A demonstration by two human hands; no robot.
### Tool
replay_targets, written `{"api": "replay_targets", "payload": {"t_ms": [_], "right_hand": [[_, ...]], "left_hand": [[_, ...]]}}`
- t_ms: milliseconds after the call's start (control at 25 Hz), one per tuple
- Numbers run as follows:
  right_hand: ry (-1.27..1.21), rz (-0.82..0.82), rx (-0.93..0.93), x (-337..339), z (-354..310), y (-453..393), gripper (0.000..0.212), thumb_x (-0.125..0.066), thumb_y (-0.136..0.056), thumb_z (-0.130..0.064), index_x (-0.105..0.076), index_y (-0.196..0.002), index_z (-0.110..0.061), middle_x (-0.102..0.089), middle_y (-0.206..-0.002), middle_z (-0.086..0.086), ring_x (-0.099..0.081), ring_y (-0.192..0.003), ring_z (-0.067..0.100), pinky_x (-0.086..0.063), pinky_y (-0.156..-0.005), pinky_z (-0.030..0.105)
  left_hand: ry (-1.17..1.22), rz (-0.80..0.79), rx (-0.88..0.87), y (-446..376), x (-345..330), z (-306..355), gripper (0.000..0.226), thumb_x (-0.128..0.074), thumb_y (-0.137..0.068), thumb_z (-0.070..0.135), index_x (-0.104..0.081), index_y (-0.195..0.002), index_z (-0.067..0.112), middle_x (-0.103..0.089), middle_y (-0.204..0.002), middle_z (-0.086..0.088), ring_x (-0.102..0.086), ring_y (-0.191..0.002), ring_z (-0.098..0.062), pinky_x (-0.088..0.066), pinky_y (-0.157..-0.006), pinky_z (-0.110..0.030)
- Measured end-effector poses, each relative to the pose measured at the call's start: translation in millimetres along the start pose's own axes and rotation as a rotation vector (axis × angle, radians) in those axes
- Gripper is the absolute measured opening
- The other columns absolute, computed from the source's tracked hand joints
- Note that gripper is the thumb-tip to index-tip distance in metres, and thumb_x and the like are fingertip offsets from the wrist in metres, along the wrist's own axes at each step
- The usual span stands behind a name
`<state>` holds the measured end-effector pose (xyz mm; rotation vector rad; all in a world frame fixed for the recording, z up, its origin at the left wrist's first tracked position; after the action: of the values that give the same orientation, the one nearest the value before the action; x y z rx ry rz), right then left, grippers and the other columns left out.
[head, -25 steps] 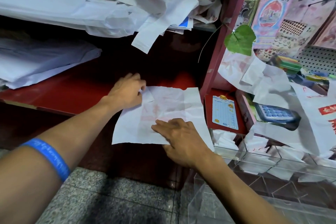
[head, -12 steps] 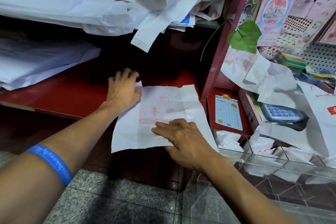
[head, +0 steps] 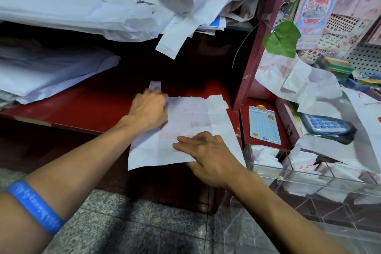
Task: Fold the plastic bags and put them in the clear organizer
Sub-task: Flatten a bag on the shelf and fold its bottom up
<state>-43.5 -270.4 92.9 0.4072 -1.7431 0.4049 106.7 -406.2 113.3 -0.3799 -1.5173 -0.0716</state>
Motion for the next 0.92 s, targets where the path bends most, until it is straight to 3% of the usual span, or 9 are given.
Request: {"api": "replay_targets", "payload": {"t_ms": [120,200,280,360,400,520,720,800,920], "right_hand": [[-0.012,-0.146,0.036,3,-11,-9,0.053,-0.058,-0.091,-0.039,-0.046,-0.142,-0.037,-0.036,-0.155,-0.01,-0.031,-0.135,0.018,-0.024,-0.106,0.036],[-0.535,-0.239,-0.042,18,-10,-15,0.036,-0.066,-0.083,-0.029,-0.067,-0.12,-0.031,-0.063,-0.128,-0.004,-0.053,-0.115,0.013,-0.038,-0.1,0.033],[-0.971,0.071,-0.262,39,16,-22,0.017,-0.065,-0.08,-0.021,-0.075,-0.094,-0.023,-0.072,-0.095,0.0,-0.063,-0.084,0.013,-0.048,-0.081,0.03],[-0.768,0.43,-0.57,51,54,-18,0.015,-0.061,-0.085,-0.017,-0.07,-0.096,-0.018,-0.071,-0.093,0.0,-0.063,-0.084,0.019,-0.048,-0.078,0.031],[-0.555,0.468,-0.693,51,66,-15,0.02,-0.058,-0.087,-0.018,-0.067,-0.105,-0.016,-0.069,-0.1,0.002,-0.062,-0.091,0.023,-0.045,-0.078,0.03],[-0.41,0.267,-0.823,36,76,-25,0.044,-0.059,-0.086,-0.021,-0.052,-0.128,-0.009,-0.059,-0.124,0.01,-0.055,-0.11,0.031,-0.042,-0.083,0.031],[-1.092,0.324,-0.774,39,73,-63,0.054,-0.073,-0.083,-0.023,-0.055,-0.133,-0.013,-0.055,-0.131,0.001,-0.053,-0.109,0.018,-0.042,-0.073,0.024],[-1.182,0.469,-0.622,49,73,-70,0.054,-0.07,-0.085,-0.013,-0.054,-0.137,-0.015,-0.056,-0.133,-0.003,-0.052,-0.116,0.013,-0.041,-0.073,0.017],[-1.134,0.574,-0.417,55,78,-72,0.062,-0.061,-0.086,0.003,-0.049,-0.143,-0.017,-0.05,-0.144,-0.005,-0.047,-0.129,0.009,-0.045,-0.092,0.014]], "left_hand": [[0.205,-0.268,-0.093,25,-2,22,0.024,-0.041,-0.093,0.051,-0.056,-0.085,0.034,-0.054,-0.101,0.0,-0.053,-0.101,-0.026,-0.044,-0.078,-0.04],[0.312,-0.36,-0.069,40,-4,21,0.027,-0.042,-0.09,0.06,-0.059,-0.094,0.04,-0.05,-0.107,0.002,-0.05,-0.107,-0.024,-0.044,-0.091,-0.043],[0.37,-0.349,-0.039,52,-4,13,0.037,-0.051,-0.091,0.059,-0.058,-0.121,0.038,-0.049,-0.121,0.005,-0.051,-0.113,-0.02,-0.044,-0.097,-0.042],[0.366,-0.305,-0.041,63,-3,11,0.049,-0.054,-0.09,0.058,-0.053,-0.132,0.033,-0.047,-0.128,0.009,-0.05,-0.117,-0.018,-0.043,-0.1,-0.041],[0.371,-0.283,-0.036,66,-5,10,0.051,-0.054,-0.091,0.057,-0.051,-0.135,0.033,-0.047,-0.131,0.01,-0.048,-0.12,-0.017,-0.042,-0.103,-0.041],[0.384,-0.276,-0.02,67,-10,8,0.053,-0.053,-0.091,0.058,-0.047,-0.138,0.035,-0.042,-0.139,0.012,-0.043,-0.128,-0.017,-0.034,-0.11,-0.046],[0.392,-0.265,-0.051,63,-20,3,0.052,-0.054,-0.088,0.062,-0.049,-0.134,0.037,-0.044,-0.139,0.01,-0.041,-0.131,-0.018,-0.034,-0.109,-0.049],[0.379,-0.268,-0.051,61,-20,3,0.052,-0.054,-0.088,0.061,-0.049,-0.134,0.037,-0.044,-0.139,0.011,-0.041,-0.13,-0.018,-0.035,-0.108,-0.048],[0.377,-0.264,-0.045,62,-18,4,0.051,-0.053,-0.089,0.061,-0.048,-0.134,0.038,-0.042,-0.141,0.012,-0.038,-0.133,-0.016,-0.033,-0.11,-0.047]]}}
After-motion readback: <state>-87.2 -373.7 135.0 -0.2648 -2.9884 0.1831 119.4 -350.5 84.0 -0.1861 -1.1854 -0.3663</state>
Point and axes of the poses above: each hand's wrist, its own y-axis away from the middle knuckle, its own x-axis out of the back of the hand, z = x × y, the point moved 4 cm from there along -y, towards the middle knuckle
